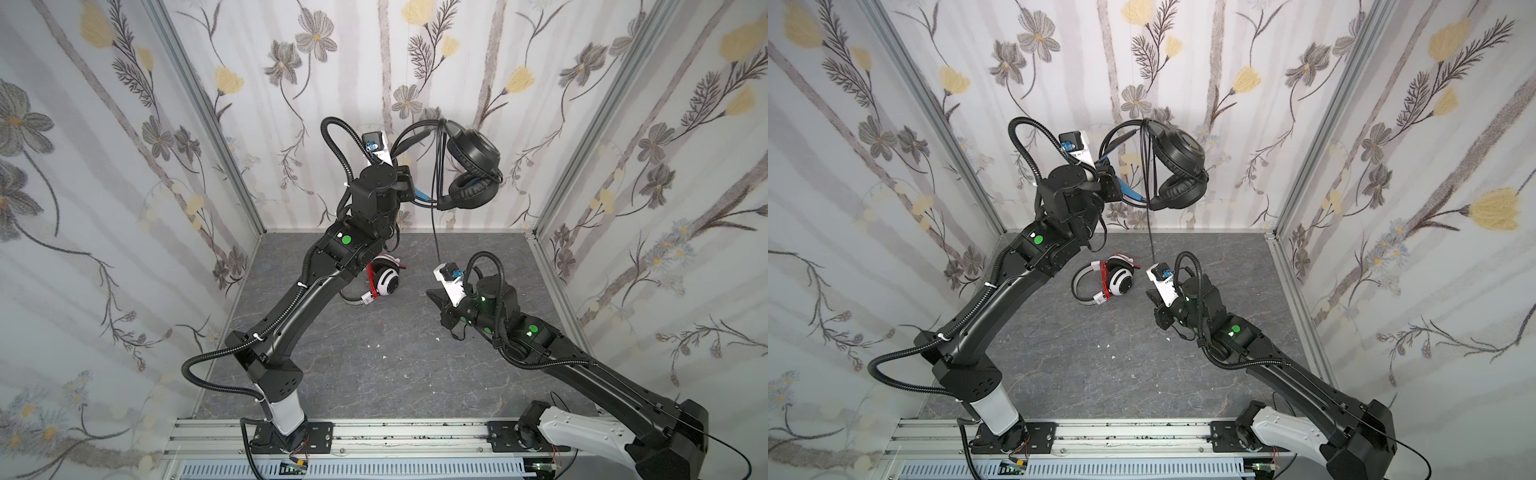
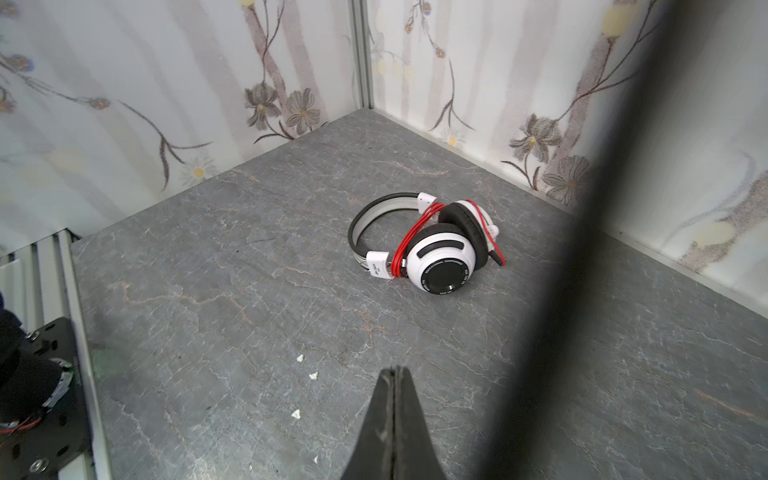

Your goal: Wrap the headphones

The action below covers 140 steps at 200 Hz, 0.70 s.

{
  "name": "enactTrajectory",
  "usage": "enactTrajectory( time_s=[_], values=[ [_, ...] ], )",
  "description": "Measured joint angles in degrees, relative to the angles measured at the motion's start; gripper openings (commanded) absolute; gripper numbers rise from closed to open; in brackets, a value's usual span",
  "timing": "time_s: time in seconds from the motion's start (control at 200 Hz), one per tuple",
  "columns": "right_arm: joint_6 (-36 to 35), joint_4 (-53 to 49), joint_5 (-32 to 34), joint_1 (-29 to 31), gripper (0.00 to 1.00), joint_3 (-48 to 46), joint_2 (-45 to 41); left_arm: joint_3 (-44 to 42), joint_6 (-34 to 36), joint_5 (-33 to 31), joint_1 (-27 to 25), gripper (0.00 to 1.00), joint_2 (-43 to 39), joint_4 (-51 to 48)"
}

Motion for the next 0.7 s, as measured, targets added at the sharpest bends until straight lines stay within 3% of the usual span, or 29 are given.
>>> enactTrajectory(
  time_s=[0.2, 0.4, 0.699],
  values=[
    [-2.51, -3.85, 4.33, 4.52, 0.00, 5.35, 1.14, 1.77, 7.50, -5.88, 0.15, 0.00, 5.11, -1.77],
    [-5.07, -7.56, 8.31, 5.92, 0.00, 12.33, 1.70, -4.55, 13.81, -9.75, 0.70, 0.00, 6.01, -1.64],
    [-12.11, -14.49, 13.51, 6.10, 0.00, 20.81, 5.09, -19.52, 19.76, -5.40, 0.68, 0.00, -0.07, -0.46]
  ],
)
